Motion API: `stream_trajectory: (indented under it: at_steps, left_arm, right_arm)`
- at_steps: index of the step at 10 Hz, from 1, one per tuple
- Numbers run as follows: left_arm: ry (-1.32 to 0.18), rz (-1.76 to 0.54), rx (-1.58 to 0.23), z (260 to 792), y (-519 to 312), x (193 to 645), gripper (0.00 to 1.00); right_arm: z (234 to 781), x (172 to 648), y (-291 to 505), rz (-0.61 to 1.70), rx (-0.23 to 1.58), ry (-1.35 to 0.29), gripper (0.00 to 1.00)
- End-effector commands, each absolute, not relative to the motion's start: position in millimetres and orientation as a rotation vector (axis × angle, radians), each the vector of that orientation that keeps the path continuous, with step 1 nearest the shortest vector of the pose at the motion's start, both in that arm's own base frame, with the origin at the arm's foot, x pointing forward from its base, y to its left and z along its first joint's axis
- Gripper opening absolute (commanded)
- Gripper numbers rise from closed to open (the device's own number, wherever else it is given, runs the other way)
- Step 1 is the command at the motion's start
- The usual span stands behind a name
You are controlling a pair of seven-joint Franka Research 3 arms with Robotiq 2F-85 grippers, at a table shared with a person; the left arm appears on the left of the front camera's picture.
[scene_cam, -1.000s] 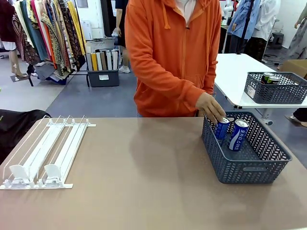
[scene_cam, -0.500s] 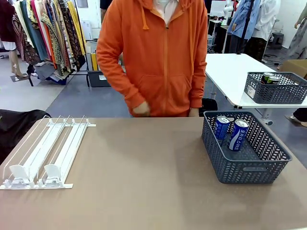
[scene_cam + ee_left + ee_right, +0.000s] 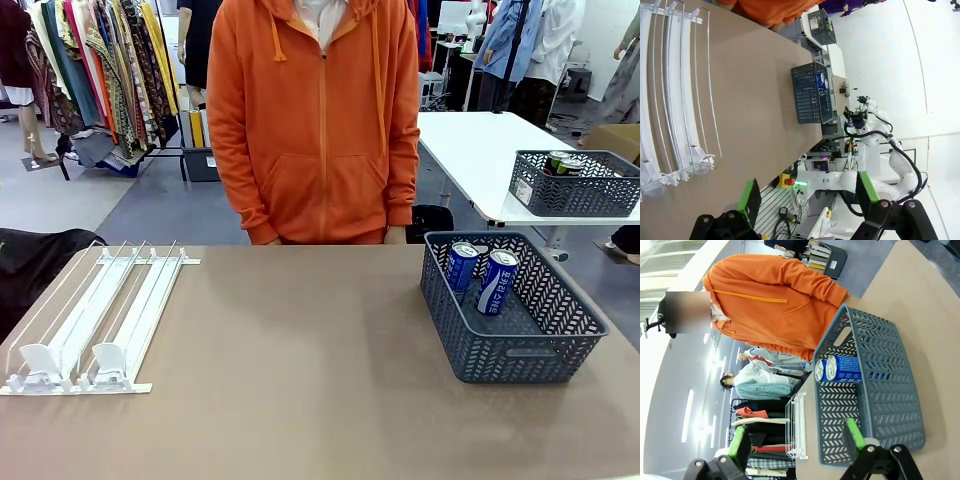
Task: Retrieve and store the cans from the dispenser.
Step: Pick up one can from the Automatic Can Dispenser and place it in the middle of the table.
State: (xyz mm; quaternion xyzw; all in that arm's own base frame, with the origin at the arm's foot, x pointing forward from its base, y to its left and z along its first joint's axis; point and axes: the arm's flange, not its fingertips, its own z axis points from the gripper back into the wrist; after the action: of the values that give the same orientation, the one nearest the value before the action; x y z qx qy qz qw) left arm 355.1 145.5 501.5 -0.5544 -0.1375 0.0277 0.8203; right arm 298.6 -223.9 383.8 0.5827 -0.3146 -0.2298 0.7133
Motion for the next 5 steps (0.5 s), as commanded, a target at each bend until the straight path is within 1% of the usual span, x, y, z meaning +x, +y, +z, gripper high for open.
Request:
stream_trajectory:
  at_steps: [1,5]
  left_arm:
    - [-0.288,0.042,-1.178,501.8,148.1,352.2,1.0]
    - [-0.288,0.042,-1.178,501.8,148.1,352.2,1.0]
  right_arm:
    - [386.9,298.5,-225.0,-0.505,1.295,-0.697,1.0]
    - [386.9,298.5,-225.0,-0.505,1.295,-0.697,1.0]
